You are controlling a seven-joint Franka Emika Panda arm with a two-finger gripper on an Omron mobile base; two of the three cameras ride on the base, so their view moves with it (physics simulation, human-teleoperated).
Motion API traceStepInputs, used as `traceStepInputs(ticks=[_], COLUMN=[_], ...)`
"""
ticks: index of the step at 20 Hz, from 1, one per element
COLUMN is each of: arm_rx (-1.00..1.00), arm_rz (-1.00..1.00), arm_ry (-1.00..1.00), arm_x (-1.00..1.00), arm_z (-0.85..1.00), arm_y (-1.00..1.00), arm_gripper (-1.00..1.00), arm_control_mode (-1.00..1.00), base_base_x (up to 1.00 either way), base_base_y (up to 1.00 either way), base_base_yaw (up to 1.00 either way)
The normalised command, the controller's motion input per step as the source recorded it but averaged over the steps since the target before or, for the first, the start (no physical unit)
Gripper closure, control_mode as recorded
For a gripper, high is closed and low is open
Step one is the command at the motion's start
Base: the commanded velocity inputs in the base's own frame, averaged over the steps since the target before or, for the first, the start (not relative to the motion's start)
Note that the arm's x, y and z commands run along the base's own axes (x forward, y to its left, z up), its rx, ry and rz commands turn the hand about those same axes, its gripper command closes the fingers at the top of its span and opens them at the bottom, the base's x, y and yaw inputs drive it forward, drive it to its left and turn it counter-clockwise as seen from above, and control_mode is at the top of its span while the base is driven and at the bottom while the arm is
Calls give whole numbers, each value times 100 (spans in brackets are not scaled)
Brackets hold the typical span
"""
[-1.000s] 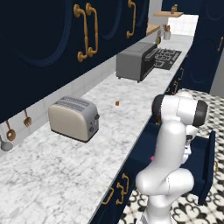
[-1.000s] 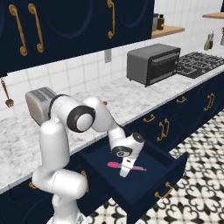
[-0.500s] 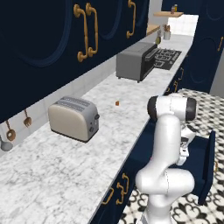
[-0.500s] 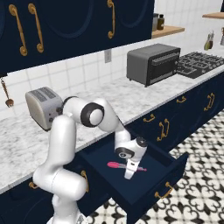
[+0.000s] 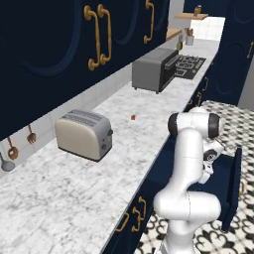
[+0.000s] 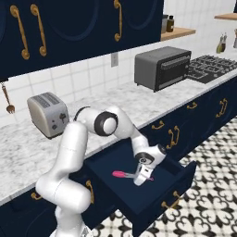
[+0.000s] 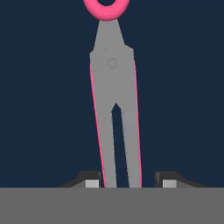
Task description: Pick the tongs from the drawer and place it on the counter.
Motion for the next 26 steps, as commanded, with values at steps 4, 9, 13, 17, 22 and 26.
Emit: traceStepInputs(ticks=[4, 9, 13, 17, 22, 26], arm_rx=[-3, -19, -15, -3, 0, 0], arm_rz=[0, 1, 11, 0, 0, 0], arm_ry=[-24, -44, -13, 0, 0, 0], arm_x=[-82, -90, -16, -12, -77, -89], arm_z=[-2, 90, 100, 100, 100, 100], arm_y=[2, 31, 54, 69, -18, -63], arm_gripper=[100, 100, 100, 100, 100, 100], arm_control_mode=[-100, -100, -100, -100, -100, -100], base_base_x=[0, 0, 0, 0, 0, 0], base_base_y=[0, 0, 0, 0, 0, 0], base_base_yaw=[0, 0, 0, 0, 0, 0])
